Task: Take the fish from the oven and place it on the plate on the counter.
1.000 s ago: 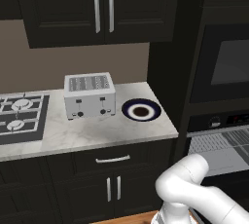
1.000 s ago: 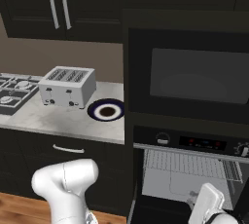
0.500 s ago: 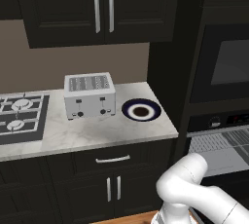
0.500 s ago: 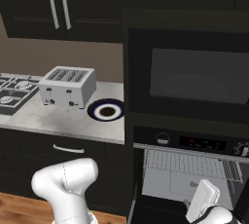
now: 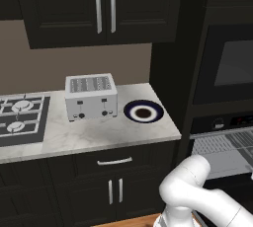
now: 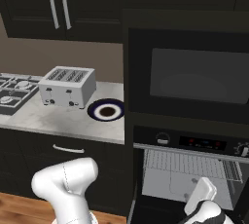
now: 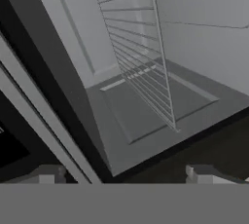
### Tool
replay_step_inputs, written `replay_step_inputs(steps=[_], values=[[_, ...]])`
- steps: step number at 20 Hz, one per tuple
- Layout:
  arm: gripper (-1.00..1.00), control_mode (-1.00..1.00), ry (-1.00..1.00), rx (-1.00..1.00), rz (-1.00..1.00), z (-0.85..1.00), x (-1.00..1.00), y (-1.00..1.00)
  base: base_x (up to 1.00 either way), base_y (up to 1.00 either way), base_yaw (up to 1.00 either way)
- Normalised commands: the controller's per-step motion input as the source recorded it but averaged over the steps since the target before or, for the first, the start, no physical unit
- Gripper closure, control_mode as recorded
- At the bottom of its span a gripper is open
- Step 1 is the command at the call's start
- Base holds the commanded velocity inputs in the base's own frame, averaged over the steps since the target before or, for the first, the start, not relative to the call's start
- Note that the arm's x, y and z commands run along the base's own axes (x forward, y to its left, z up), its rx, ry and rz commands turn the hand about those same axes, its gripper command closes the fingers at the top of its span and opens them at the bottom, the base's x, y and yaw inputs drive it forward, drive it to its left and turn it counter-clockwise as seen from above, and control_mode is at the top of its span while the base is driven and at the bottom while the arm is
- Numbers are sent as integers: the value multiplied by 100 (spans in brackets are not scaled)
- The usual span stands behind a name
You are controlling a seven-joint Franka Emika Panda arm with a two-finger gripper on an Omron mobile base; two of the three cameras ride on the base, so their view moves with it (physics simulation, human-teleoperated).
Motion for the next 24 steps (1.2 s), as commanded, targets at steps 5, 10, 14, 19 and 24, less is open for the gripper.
replay_step_inputs(steps=[5,10,14,19,24], values=[[-100,-100,0,0,-20,-40,51,0,0,0,0],[-100,-100,0,0,-6,-34,29,0,0,0,0],[-100,-100,0,0,0,-16,20,0,0,0,0],[-100,-100,-2,14,0,-12,24,0,0,0,0],[-100,-100,-1,21,0,-21,28,0,0,0,0]])
